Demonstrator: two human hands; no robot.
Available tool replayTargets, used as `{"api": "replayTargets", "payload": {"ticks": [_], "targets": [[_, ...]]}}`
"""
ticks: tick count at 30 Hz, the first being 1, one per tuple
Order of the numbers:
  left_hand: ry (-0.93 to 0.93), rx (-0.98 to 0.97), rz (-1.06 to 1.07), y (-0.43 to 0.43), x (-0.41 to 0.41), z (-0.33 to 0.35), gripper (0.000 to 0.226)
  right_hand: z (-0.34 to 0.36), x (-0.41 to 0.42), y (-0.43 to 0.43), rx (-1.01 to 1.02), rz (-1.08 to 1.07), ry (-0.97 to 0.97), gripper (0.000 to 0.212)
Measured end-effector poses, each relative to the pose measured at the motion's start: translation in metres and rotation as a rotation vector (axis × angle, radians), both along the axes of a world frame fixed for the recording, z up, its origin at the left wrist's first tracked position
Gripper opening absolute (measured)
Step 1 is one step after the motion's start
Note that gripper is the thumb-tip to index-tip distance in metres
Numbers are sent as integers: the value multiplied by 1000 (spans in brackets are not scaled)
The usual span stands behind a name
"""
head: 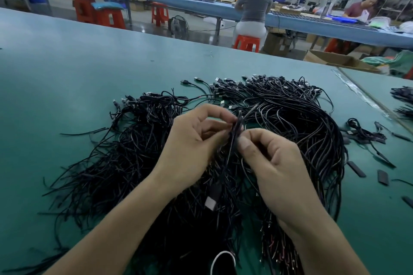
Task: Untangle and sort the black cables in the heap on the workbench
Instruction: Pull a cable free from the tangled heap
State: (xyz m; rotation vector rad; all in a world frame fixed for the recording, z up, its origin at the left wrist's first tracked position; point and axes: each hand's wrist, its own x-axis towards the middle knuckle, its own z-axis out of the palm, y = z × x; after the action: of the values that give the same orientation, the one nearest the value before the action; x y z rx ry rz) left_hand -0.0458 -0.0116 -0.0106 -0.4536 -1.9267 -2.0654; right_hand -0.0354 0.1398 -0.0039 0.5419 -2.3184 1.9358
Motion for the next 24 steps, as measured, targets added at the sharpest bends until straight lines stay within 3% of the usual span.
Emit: {"api": "replayTargets", "payload": {"ticks": [4,6,10,14,18,20,24], "targets": [[-57,275,-146,-4,2,5,28,-11,-2,-2,67,-40,-51,15],[-75,294,-220,-2,5,6,28,-12,-4,-2,77,-53,-47,16],[5,43,-97,12,8,2,9,-10,-7,3,5,-101,-20,21],[136,-175,106,10,9,-2,15,-8,-9,9,-29,-166,6,22],[180,-324,176,13,14,-5,12,-7,-7,6,-67,-152,45,20],[142,-340,153,13,12,-5,11,-7,-7,4,-76,-148,72,21],[-19,-236,93,10,9,-4,31,-8,-5,2,-33,-168,119,18]]}}
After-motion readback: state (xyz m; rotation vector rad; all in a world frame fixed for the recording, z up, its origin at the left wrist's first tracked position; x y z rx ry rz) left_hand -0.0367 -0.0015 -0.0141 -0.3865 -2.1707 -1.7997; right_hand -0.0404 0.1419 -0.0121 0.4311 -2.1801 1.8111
